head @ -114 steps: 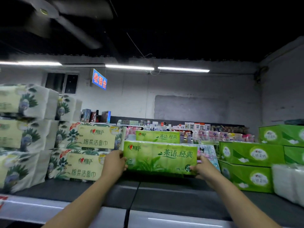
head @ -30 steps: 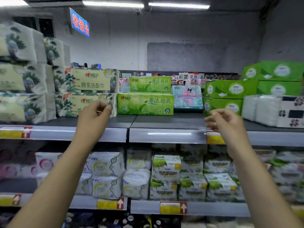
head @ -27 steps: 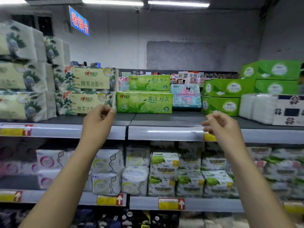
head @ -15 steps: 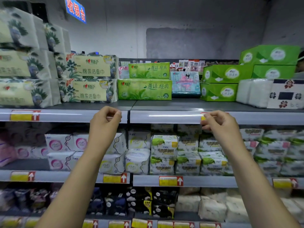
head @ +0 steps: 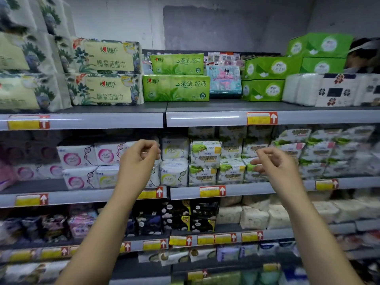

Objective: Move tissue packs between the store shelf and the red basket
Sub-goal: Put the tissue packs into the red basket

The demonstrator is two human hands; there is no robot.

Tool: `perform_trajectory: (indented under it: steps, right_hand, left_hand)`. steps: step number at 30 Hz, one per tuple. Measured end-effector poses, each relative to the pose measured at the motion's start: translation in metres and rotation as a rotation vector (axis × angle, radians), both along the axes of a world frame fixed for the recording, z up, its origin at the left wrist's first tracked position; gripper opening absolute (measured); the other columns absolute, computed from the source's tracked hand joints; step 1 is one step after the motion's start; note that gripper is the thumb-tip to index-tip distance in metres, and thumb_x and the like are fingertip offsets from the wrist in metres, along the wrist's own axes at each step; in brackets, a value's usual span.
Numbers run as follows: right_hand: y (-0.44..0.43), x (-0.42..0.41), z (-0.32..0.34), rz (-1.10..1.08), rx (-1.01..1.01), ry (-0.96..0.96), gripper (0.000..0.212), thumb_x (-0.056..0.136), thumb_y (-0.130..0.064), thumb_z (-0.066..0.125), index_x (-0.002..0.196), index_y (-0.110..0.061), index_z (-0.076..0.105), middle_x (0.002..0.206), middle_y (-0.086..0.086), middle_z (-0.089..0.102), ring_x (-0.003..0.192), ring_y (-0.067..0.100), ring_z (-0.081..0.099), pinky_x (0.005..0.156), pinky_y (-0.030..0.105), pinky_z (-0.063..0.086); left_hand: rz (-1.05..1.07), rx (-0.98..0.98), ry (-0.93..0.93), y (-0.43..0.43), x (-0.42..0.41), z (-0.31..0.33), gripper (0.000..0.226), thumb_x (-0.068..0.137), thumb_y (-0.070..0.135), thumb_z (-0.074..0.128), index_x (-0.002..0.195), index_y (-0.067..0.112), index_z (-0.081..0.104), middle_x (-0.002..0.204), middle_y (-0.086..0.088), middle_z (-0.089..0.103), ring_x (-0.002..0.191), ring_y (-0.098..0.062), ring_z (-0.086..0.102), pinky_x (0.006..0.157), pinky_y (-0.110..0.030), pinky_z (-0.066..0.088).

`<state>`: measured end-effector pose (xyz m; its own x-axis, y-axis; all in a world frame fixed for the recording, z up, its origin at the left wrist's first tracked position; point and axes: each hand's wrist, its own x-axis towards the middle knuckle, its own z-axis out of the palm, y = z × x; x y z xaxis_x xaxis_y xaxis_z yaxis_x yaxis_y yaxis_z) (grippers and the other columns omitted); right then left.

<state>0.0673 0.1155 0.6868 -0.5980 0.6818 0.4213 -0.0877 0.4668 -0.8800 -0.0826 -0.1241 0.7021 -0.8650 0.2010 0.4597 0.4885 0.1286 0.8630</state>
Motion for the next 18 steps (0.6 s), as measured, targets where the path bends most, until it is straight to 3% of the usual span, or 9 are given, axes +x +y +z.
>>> perform_trajectory:
  steps: [6, 18]
  right_hand:
    - [-0.012, 0.014, -0.010, 0.008, -0.020, -0.001, 0.009, 0.095, -0.026, 0.052, 0.091, -0.034, 0.054, 0.084, -0.001, 0.069, 0.079, 0.018, 0.067, 0.076, 0.035, 0.052]
    - [-0.002, 0.009, -0.038, 0.028, -0.037, -0.104, 0.014, 0.096, -0.022, 0.050, 0.087, -0.030, 0.057, 0.088, -0.003, 0.068, 0.080, 0.013, 0.065, 0.080, 0.038, 0.053]
  left_hand:
    - [-0.045, -0.014, -0.004, -0.005, 0.009, -0.016, 0.016, 0.097, 0.017, 0.048, 0.104, 0.021, 0.062, 0.098, 0.000, 0.067, 0.089, -0.009, 0.064, 0.083, -0.030, 0.050]
    - [-0.072, -0.038, -0.101, 0.006, 0.009, -0.055, 0.016, 0.097, 0.016, 0.048, 0.104, 0.017, 0.062, 0.095, 0.002, 0.068, 0.079, 0.005, 0.062, 0.071, -0.014, 0.045]
